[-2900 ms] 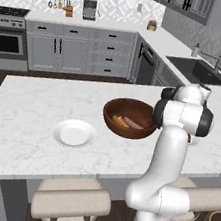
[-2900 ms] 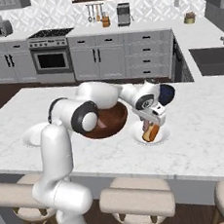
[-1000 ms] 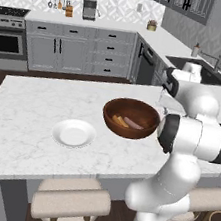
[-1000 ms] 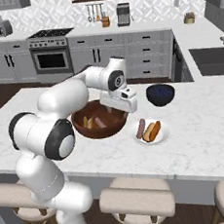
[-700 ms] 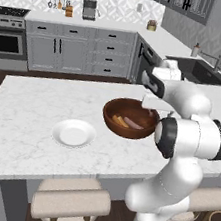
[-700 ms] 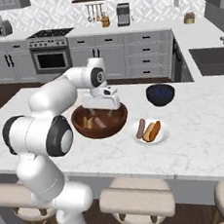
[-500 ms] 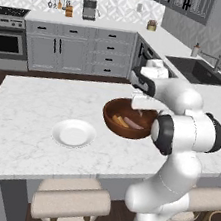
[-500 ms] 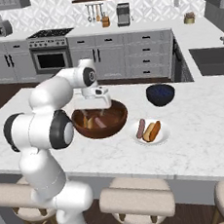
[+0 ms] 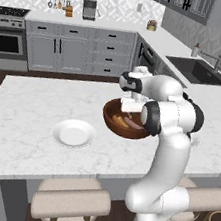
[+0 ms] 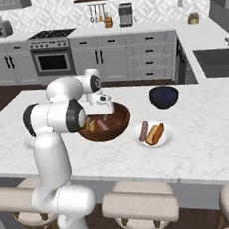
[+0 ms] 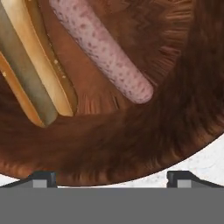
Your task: Place one bun and one sausage from the bowl on each plate.
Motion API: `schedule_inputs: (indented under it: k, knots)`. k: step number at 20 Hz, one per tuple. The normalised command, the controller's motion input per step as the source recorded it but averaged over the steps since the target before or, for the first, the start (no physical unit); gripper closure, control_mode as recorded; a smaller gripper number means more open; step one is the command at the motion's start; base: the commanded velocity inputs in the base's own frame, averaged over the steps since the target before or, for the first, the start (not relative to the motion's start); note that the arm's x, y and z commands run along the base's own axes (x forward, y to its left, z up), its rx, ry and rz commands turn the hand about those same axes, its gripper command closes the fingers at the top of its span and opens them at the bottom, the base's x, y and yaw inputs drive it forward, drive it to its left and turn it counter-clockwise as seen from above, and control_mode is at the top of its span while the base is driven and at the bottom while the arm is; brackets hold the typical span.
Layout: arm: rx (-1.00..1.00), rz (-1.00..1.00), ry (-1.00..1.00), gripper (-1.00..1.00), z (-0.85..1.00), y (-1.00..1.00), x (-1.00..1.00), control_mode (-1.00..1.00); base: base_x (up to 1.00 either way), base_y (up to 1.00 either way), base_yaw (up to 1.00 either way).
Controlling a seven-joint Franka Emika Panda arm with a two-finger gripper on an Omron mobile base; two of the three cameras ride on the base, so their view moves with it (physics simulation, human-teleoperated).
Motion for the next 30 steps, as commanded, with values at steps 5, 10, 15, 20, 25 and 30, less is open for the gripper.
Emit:
schedule_inputs:
  k: [5,10,15,20,25,30]
  knots:
    - [0.05,0.0,0.02,-1.0,-0.52,-0.1,0.52,-1.0,0.0,0.0,0.0]
    - [0.02,0.0,0.0,-1.0,-0.52,-0.41,0.03,-1.0,0.0,0.0,0.0]
    - [0.02,0.02,0.0,-1.0,-0.48,-0.09,0.0,-1.0,0.0,0.0,0.0]
    - [0.01,0.11,0.0,-1.0,-0.25,0.03,0.17,-1.0,0.0,0.0,0.0]
    - [0.03,0.17,0.0,-1.0,-0.19,0.23,-0.24,-1.0,0.0,0.0,0.0]
    - [0.05,0.16,0.0,-1.0,-0.19,0.14,0.33,-1.0,0.0,0.0,0.0]
